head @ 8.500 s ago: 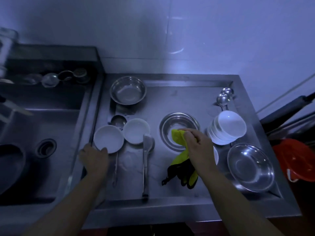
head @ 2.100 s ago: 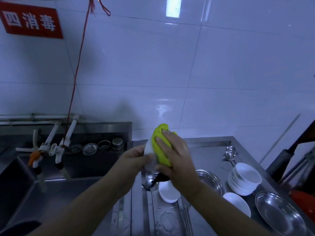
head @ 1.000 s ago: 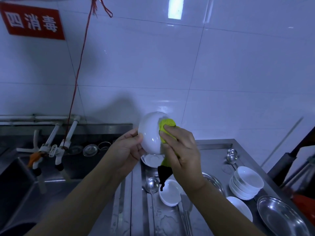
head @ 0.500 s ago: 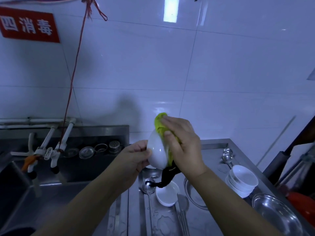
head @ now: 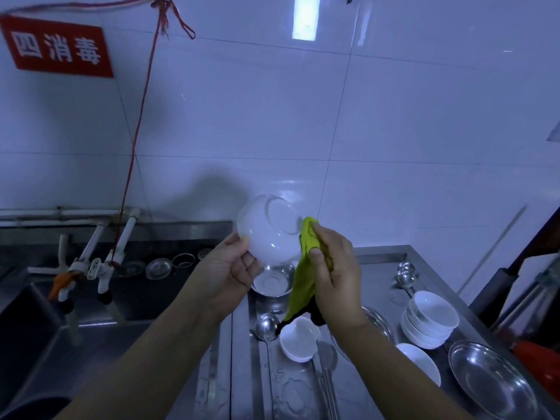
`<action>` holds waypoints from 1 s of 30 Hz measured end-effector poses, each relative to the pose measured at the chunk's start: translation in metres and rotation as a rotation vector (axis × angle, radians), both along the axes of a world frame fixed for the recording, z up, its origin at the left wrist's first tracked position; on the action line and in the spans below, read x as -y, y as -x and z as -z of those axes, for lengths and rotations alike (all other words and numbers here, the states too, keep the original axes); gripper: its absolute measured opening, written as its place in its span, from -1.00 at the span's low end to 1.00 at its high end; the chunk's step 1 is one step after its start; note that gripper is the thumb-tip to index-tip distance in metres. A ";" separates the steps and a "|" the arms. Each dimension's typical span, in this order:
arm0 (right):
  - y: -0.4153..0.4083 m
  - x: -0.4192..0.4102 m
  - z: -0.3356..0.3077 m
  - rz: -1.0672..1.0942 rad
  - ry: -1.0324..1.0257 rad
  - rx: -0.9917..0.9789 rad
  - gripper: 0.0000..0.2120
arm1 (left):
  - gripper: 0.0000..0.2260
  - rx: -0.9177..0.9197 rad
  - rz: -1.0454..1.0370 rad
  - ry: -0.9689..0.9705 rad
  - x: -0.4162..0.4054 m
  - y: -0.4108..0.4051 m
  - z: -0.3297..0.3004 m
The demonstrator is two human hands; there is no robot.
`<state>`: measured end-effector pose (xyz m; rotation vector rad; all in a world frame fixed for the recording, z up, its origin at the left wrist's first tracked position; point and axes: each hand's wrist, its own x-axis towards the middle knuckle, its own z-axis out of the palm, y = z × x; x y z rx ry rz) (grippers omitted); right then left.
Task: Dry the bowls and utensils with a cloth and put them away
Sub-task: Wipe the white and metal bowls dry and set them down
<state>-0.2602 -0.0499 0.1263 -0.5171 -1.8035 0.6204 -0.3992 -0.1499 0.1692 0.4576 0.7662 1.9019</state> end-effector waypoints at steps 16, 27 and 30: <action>0.009 0.020 0.012 0.078 -0.532 0.140 -0.68 | -0.74 0.310 0.030 0.053 -0.009 -0.035 0.011; -0.005 0.015 0.013 -0.071 0.223 -0.241 -0.67 | -0.72 0.286 0.017 0.048 0.001 -0.037 0.020; -0.009 0.010 0.003 -0.099 0.386 -0.259 -0.68 | -0.73 0.092 0.064 0.051 0.006 -0.034 0.026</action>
